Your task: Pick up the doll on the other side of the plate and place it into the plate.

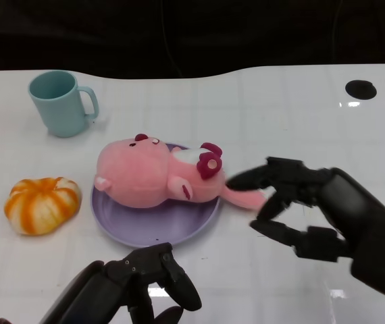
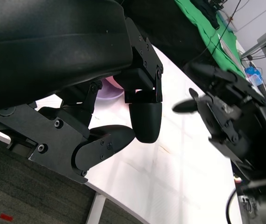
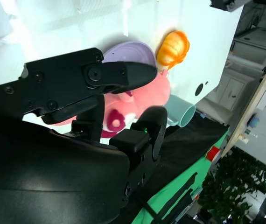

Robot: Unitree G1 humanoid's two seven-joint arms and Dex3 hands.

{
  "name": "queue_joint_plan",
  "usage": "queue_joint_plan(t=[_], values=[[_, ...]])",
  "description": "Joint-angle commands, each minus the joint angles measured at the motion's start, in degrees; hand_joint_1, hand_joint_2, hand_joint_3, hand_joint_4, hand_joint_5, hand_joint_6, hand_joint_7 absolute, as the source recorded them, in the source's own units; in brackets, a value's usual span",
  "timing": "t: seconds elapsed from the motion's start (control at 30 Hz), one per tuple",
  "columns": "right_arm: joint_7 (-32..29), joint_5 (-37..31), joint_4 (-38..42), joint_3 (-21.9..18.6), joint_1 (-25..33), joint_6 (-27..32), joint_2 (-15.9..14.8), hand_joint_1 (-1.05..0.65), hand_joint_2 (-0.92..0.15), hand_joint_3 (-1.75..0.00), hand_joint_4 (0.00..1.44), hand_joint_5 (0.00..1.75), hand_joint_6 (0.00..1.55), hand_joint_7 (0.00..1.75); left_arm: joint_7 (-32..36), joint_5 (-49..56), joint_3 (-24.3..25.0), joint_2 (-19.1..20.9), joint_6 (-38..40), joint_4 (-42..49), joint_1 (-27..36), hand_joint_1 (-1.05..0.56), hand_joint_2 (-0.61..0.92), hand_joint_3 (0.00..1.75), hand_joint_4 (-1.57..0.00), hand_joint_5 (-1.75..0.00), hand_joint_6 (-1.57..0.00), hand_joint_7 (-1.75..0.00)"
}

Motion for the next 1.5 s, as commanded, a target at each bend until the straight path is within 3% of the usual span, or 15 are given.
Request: queue_joint_plan(t=[0.03, 0.17, 0.33, 0.5, 0.9, 1.1, 1.5], values=[[0.86, 4.02, -3.99, -2.98, 3.41, 0.36, -1.57, -0.14, -0.70, -0.81, 0.52, 1.52, 0.51, 1.25, 0.06, -0.77, 0.69, 0.36, -0.09, 0.44, -0.10, -0.19, 0.63, 0.96, -0.72, -1.75, -0.63, -1.31], [1.37, 6.55, -8.63, -5.38, 6.22, 2.16, -3.52, -0.08, -0.56, -1.06, 0.64, 1.64, 0.63, 1.37, 0.04, -1.38, 1.00, 0.62, -0.42, 0.61, -0.07, -0.20, 0.63, 0.97, -0.70, -1.75, -0.63, -1.31], [1.77, 10.63, -14.71, -9.31, 10.15, 9.28, -5.77, -0.09, -0.48, -1.18, 0.67, 1.74, 0.66, 1.45, -0.08, -2.10, 1.87, 0.96, -1.03, 0.71, 0.16, -0.18, 0.63, 0.98, -0.69, -1.75, -0.63, -1.31], [1.18, 9.76, -12.46, -8.80, 11.90, 6.37, -7.05, -0.08, -0.51, -1.14, 0.69, 1.75, 0.63, 1.50, -0.50, -2.81, 3.23, 1.65, -1.51, 1.11, 0.62, -0.22, 0.69, 0.87, -0.66, -1.74, -0.62, -1.31], [1.52, 6.11, -7.19, -5.62, 11.05, 0.17, -9.56, -0.10, -0.49, -1.16, 0.74, 1.75, 0.69, 1.43, -0.56, -4.47, 4.76, 1.94, -1.65, 1.71, 0.73, -0.21, 0.70, 0.87, -0.65, -1.70, -0.61, -1.32], [1.63, 4.16, -6.32, -4.54, 10.43, 0.30, -10.66, -0.10, -0.49, -1.15, 0.83, 1.75, 0.74, 1.41, -0.56, -4.75, 5.08, 1.93, -2.81, 2.26, 1.00, -0.20, 0.68, 0.90, -0.66, -1.72, -0.62, -1.34], [2.50, 4.66, -5.28, -4.25, 9.59, -0.30, -11.10, -0.12, -0.51, -1.12, 0.82, 1.75, 0.77, 1.41, -0.10, -5.53, 5.50, 1.43, -3.60, 2.76, 1.12, -0.20, 0.67, 0.90, -0.67, -1.69, -0.62, -1.34]])
